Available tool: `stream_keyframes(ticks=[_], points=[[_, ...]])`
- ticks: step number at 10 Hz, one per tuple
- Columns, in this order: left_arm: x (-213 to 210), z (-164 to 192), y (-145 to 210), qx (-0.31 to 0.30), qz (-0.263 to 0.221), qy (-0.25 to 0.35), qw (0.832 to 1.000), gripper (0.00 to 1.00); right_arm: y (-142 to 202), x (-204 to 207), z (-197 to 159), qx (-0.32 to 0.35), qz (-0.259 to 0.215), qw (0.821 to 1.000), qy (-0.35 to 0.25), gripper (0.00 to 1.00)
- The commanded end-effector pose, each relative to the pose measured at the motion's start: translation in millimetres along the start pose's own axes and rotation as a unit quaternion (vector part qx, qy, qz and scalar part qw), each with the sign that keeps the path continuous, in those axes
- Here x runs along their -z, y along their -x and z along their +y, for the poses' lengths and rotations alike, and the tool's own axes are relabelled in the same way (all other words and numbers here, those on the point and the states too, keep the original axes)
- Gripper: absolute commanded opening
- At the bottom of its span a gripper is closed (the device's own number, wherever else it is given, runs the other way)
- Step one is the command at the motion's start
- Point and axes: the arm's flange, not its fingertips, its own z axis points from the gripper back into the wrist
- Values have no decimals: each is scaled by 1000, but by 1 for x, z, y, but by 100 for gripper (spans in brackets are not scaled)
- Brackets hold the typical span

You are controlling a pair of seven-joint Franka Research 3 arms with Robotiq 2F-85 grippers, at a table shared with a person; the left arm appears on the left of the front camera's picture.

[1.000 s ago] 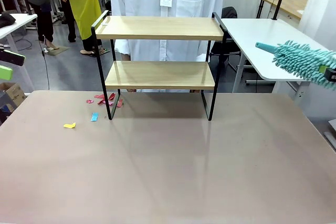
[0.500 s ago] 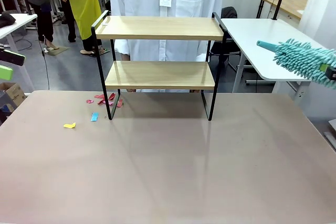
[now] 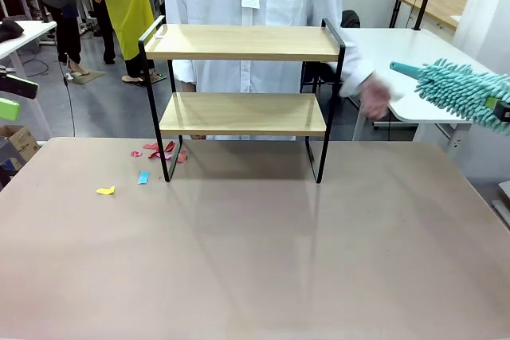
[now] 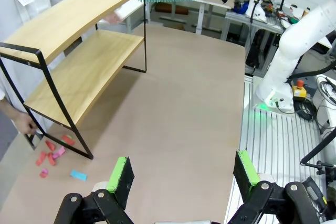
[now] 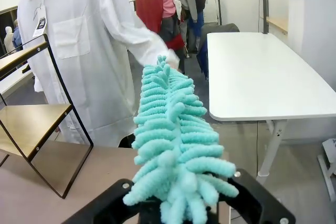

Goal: Clean the shelf.
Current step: Hand the Duster back to the human.

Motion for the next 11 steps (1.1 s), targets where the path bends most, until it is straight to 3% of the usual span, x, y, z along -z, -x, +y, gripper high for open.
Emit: stream_keyframes(ticks=[1, 7, 8, 9, 10, 11], points=[[1, 1, -3, 10, -11, 4, 1000, 100, -6, -3, 0, 5, 0, 1000, -4, 16], [1, 1, -3, 10, -11, 4, 1000, 100, -6, -3, 0, 5, 0, 1000, -4, 16], [1, 1, -3, 10, -11, 4, 1000, 100, -1, 0, 0, -1, -1, 1000, 0, 34], [1, 1, -3, 10, -11, 4, 1000, 100, -2, 1, 1, -16, 13, 1000, -14, 72], [1, 1, -3, 10, -11, 4, 1000, 100, -6, -2, 0, -9, 22, 999, -23, 91], [1, 1, -3, 10, -11, 4, 1000, 100, -13, -7, -1, -1, 23, 999, -28, 100]])
